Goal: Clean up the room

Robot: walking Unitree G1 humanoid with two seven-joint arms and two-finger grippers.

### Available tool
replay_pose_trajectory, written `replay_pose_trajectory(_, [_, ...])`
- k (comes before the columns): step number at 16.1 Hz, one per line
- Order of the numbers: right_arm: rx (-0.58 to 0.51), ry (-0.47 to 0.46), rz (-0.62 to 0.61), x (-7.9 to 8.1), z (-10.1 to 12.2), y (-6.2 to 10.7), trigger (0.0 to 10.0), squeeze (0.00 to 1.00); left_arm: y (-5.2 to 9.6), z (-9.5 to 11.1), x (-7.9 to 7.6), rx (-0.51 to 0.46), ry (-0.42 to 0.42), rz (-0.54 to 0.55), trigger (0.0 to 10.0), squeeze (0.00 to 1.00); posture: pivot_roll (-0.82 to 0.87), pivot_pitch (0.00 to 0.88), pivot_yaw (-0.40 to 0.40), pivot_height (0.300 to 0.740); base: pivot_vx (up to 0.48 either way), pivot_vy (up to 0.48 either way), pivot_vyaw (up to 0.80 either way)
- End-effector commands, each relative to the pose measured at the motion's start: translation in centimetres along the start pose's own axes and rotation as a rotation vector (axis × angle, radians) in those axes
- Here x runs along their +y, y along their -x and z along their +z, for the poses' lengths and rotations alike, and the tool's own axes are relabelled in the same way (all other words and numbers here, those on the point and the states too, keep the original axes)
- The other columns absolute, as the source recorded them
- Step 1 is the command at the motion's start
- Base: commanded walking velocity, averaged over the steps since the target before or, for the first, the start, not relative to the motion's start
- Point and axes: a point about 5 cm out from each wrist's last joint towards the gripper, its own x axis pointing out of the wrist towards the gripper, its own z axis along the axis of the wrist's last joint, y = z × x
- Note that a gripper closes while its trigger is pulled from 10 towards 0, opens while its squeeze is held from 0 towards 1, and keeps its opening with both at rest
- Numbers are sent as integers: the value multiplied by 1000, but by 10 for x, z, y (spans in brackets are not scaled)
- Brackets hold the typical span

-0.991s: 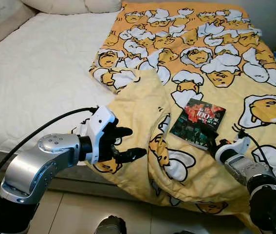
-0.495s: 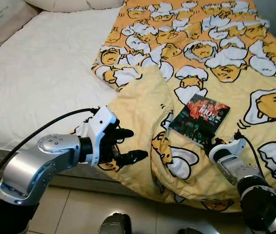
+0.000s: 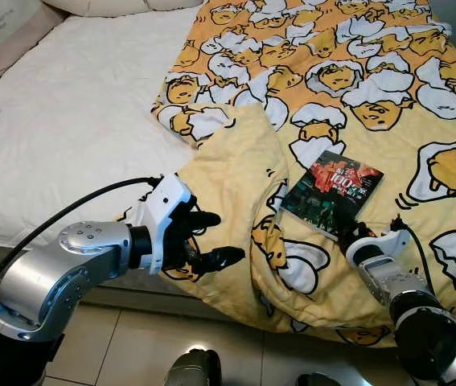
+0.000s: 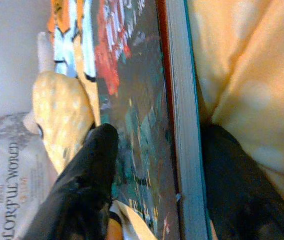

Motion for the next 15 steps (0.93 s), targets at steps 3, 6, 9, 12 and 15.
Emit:
replay_pose_trajectory(3, [16, -12, 53, 6, -3, -2, 0, 0, 2, 3, 0, -15, 2, 12, 10000, 988, 261, 95, 136, 740, 0, 0, 0])
replay_pose_trajectory(6, [39, 11, 87, 8, -5, -2, 0, 0, 0, 2, -2, -19, 8, 10, 10000, 988, 253, 85, 129, 740, 0, 0, 0])
replay_pose_trajectory(9, [36, 14, 92, 9, -4, -2, 0, 0, -3, 4, 0, -40, 10, 26, 10000, 988, 242, 57, 117, 740, 0, 0, 0])
replay_pose_trajectory(12, [46, 34, 112, 11, -3, -3, 0, 0, -6, 5, 5, -69, 11, 69, 10000, 988, 226, 4, 97, 740, 0, 0, 0])
replay_pose_trajectory(15, [48, 56, 145, 14, 3, -2, 0, 0, -7, 10, 12, -117, 25, 134, 10000, 984, 196, 0, 94, 740, 0, 0, 0])
